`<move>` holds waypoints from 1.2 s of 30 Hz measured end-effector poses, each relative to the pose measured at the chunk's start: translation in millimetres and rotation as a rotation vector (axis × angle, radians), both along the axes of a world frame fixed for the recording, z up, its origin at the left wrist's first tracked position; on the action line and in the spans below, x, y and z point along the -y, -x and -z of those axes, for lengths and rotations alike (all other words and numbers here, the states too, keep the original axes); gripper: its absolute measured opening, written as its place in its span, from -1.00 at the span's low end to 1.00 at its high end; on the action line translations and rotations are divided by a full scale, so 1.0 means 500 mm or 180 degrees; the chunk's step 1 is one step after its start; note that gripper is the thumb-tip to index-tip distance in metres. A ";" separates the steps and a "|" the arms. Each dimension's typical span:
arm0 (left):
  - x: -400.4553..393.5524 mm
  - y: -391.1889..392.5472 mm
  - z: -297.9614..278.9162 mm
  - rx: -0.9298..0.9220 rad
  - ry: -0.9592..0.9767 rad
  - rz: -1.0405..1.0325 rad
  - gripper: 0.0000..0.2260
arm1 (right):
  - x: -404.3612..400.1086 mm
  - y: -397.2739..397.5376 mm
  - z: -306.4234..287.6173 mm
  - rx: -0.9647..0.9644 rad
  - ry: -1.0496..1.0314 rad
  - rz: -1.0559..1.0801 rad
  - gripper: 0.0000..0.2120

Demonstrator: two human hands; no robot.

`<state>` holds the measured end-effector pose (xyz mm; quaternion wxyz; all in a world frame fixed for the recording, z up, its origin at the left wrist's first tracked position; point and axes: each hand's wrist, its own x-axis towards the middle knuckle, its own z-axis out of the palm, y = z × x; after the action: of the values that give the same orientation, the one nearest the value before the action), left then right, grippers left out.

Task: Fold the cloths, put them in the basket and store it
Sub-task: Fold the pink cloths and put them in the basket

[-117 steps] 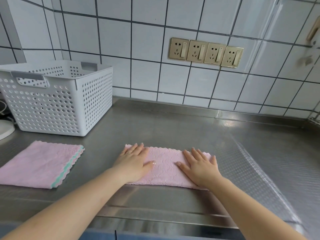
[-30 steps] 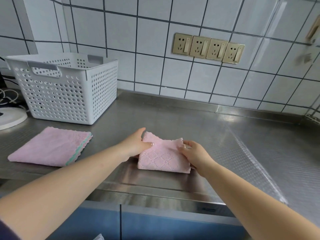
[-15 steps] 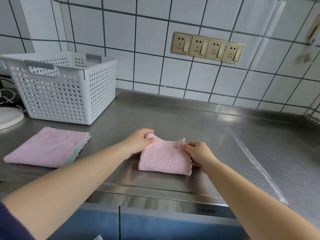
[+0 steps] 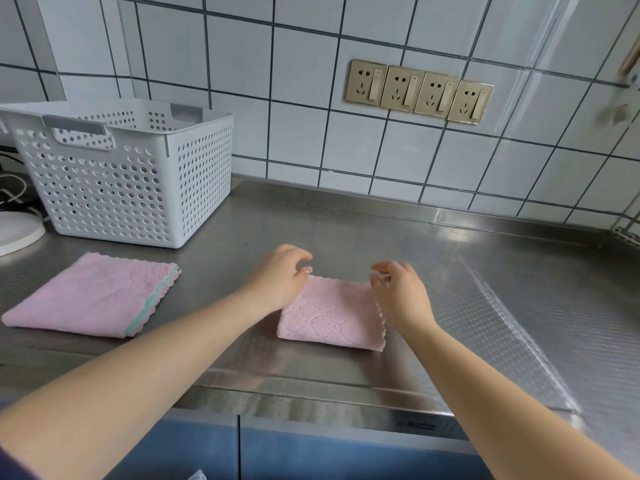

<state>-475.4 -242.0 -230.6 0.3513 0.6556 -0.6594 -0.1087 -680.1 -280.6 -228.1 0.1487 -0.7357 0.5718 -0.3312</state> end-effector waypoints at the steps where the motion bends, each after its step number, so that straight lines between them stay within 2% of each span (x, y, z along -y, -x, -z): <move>1: -0.016 0.015 -0.003 0.0220 0.0094 0.0224 -0.69 | -0.009 -0.012 -0.001 -0.0184 0.0180 -0.0224 -0.71; 4: -0.047 0.054 0.009 0.1005 -0.0056 0.0643 -0.54 | -0.042 -0.060 0.016 -0.1270 0.0354 -0.0794 -0.61; 6: -0.050 0.058 0.026 0.1481 -0.0234 0.0733 -0.40 | -0.050 -0.074 0.039 -0.1777 0.0144 -0.0904 -0.61; 9: -0.046 0.048 0.046 0.1570 -0.0888 0.0473 -0.50 | -0.043 -0.063 0.057 -0.1855 -0.0295 -0.0967 -0.57; 13: -0.044 0.033 0.052 0.1595 -0.1184 0.0304 -0.45 | -0.035 -0.045 0.053 -0.1946 -0.0490 -0.0879 -0.49; 18: -0.049 0.025 0.043 0.1412 -0.1239 0.0231 -0.43 | -0.037 -0.038 0.042 -0.1871 -0.0715 -0.0752 -0.45; 21: -0.071 0.012 0.039 0.1190 -0.1044 0.0064 -0.43 | -0.042 -0.013 0.027 -0.1992 -0.0669 -0.0390 -0.37; 23: -0.094 0.000 0.039 0.1017 -0.0894 -0.0006 -0.46 | -0.055 0.010 0.017 -0.2050 -0.0689 -0.0262 -0.40; 28: -0.120 0.001 0.033 0.0485 -0.0876 0.0223 -0.61 | -0.099 0.010 0.008 -0.1587 -0.0815 -0.0667 -0.52; 32: -0.113 0.003 0.030 -0.0192 -0.0636 0.0253 -0.59 | -0.107 -0.003 0.008 -0.0726 -0.0647 -0.0673 -0.53; 36: -0.130 -0.037 0.023 -0.0751 -0.0374 0.0159 -0.57 | -0.125 -0.049 0.003 -0.0122 -0.0542 -0.0718 -0.55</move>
<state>-456.8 -177.0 -242.3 0.3846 0.6411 -0.6222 -0.2323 -655.7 -218.0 -229.8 0.2359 -0.7863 0.5142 -0.2486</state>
